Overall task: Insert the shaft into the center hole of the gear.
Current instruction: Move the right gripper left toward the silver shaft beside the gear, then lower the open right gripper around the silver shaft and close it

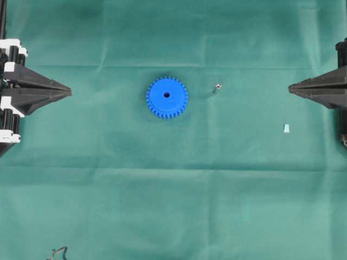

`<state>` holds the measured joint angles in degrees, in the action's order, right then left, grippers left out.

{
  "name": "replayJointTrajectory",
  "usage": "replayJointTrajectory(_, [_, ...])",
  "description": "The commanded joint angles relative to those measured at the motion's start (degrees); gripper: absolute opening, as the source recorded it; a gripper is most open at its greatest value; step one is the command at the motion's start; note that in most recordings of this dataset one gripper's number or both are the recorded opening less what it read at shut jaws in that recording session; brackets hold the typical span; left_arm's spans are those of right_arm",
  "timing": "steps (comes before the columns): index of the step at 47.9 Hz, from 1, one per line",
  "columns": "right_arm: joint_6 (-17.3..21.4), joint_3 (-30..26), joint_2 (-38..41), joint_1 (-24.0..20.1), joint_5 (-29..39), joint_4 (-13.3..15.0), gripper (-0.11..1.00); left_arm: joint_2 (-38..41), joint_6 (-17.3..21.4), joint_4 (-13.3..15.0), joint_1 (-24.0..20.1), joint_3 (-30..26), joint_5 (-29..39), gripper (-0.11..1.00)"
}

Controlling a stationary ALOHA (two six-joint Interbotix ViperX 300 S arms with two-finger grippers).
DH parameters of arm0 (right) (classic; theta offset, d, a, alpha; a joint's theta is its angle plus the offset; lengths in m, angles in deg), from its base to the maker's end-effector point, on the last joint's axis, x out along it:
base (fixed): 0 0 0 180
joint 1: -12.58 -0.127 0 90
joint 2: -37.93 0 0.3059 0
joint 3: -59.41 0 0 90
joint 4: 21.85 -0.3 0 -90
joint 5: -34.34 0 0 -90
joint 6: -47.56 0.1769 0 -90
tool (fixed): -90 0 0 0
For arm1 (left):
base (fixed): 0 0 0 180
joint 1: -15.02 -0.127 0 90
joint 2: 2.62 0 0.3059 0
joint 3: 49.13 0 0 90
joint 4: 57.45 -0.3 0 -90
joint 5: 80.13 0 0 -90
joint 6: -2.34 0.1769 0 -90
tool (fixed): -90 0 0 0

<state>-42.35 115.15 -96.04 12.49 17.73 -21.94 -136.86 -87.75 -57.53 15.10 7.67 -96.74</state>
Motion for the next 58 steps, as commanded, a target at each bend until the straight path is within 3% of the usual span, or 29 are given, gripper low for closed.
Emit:
replayJointTrajectory(1, [0.0, -0.4, 0.3, 0.0, 0.1, -0.1, 0.03, 0.2, -0.5, -0.7, 0.1, -2.7, 2.6, 0.0])
replayJointTrajectory(9, [0.0, -2.5, 1.0, 0.7, 4.3, -0.4, 0.03, 0.2, -0.6, -0.7, 0.1, -3.3, 4.0, 0.0])
replayJointTrajectory(17, [0.1, -4.6, 3.6, 4.1, 6.3, -1.0, 0.03, 0.2, -0.6, -0.7, 0.1, -3.3, 3.9, 0.0])
replayJointTrajectory(33, [2.5, -7.7, 18.5, 11.6, 7.1, -2.1, 0.04, 0.3, -0.6, -0.7, 0.1, -3.3, 4.0, 0.0])
replayJointTrajectory(36, [3.0, -8.5, 21.7, 12.0, 7.1, -2.1, 0.11, 0.2, -0.6, -0.7, 0.1, -3.3, 4.1, 0.0])
replayJointTrajectory(39, [3.2, -9.4, 25.1, 12.1, 7.1, -2.1, 0.26, 0.2, -0.6, -0.7, 0.1, -3.3, 4.1, 0.0])
replayJointTrajectory(49, [3.3, -12.1, 37.6, 12.5, 5.9, -2.1, 0.87, 0.3, -0.6, -0.7, 0.1, -3.3, 4.2, 0.0])
replayJointTrajectory(51, [3.3, -12.4, 39.8, 12.6, 5.2, -2.1, 0.9, 0.3, -0.6, -0.7, 0.1, -3.3, 4.3, 0.0])
replayJointTrajectory(58, [3.8, -12.8, 46.1, 12.7, 2.5, -3.2, 0.8, 0.3, -0.6, -0.7, 0.1, -3.3, 4.3, 0.0])
